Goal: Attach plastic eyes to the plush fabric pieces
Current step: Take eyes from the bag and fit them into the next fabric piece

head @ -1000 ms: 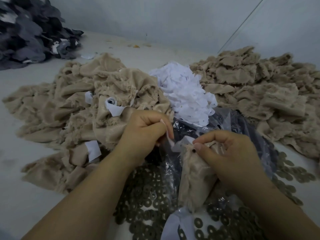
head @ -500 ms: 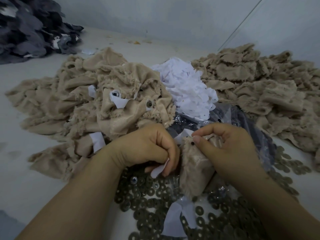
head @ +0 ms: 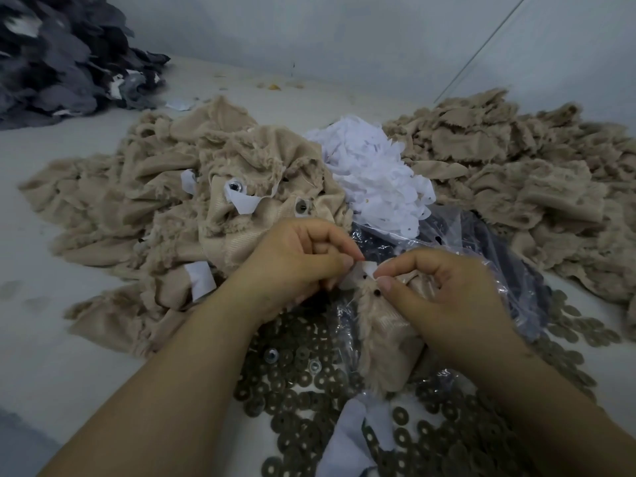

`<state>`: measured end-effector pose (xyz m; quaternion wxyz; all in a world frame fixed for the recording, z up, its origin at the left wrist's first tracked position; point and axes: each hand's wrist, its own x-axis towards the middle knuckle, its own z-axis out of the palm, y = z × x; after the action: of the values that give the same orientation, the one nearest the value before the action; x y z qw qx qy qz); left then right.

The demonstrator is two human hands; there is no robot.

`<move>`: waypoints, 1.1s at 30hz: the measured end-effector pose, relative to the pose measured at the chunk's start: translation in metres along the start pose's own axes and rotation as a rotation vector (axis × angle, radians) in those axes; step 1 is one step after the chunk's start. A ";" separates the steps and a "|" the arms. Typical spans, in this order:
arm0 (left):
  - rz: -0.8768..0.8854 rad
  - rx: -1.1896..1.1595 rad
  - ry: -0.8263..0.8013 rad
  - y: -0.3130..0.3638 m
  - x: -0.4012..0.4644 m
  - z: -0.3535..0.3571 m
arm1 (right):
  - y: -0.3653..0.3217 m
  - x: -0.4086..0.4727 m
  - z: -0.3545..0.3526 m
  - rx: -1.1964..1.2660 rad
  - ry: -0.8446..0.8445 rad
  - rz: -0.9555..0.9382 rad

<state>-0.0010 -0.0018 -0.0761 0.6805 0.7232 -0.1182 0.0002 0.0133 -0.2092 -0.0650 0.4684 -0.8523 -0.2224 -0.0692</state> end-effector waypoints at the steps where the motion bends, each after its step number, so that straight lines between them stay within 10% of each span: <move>1: 0.017 0.069 0.125 -0.002 0.004 0.002 | -0.001 -0.001 0.000 0.002 -0.004 -0.009; 33: 0.131 0.149 0.460 -0.007 0.006 0.033 | 0.006 0.003 0.001 -0.041 0.000 0.125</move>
<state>0.0004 -0.0347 -0.0849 0.6328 0.7431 -0.0066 0.2176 0.0183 -0.2102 -0.0693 0.4542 -0.8739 -0.1675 -0.0443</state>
